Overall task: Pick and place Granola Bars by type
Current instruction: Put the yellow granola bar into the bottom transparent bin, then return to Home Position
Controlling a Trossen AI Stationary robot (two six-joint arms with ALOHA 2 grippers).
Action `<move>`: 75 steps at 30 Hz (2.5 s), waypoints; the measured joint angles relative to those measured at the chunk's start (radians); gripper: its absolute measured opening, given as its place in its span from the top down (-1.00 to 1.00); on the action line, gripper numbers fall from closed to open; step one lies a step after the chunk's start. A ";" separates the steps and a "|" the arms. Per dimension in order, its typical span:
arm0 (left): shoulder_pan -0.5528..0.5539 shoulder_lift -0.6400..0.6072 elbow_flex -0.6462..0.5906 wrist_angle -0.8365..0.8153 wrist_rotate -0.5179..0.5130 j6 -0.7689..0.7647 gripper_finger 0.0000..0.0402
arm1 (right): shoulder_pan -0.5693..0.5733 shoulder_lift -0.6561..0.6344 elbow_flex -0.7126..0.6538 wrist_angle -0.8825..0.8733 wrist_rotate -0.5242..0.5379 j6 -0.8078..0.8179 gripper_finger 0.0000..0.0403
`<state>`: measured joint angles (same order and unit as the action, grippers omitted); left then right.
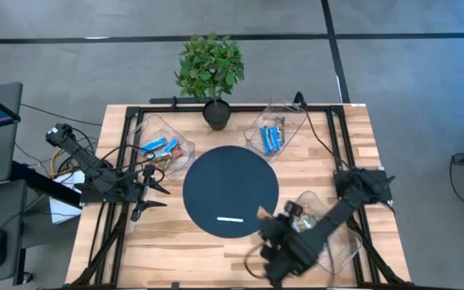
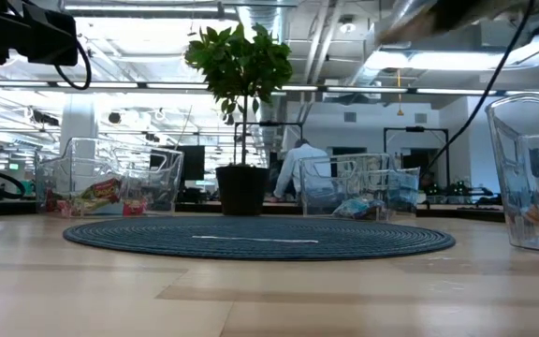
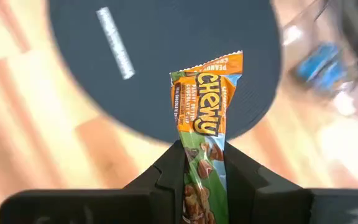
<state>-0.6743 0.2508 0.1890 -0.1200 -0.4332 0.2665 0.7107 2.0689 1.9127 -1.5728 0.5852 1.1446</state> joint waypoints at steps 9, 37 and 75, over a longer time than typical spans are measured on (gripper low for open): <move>0.000 0.000 0.000 0.006 0.000 0.000 0.12 | 0.197 -0.019 -0.003 0.003 -0.033 0.242 0.67; 0.000 0.000 0.000 0.005 0.000 0.002 0.12 | 0.267 -0.020 -0.283 0.002 -0.133 0.612 0.57; 0.000 -0.003 0.001 0.311 0.445 0.380 0.12 | 0.241 -0.082 0.227 0.005 0.729 -0.529 0.05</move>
<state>-0.6746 0.2481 0.1902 0.1908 0.0118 0.6469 0.9517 1.9869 2.1399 -1.5674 1.3139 0.6158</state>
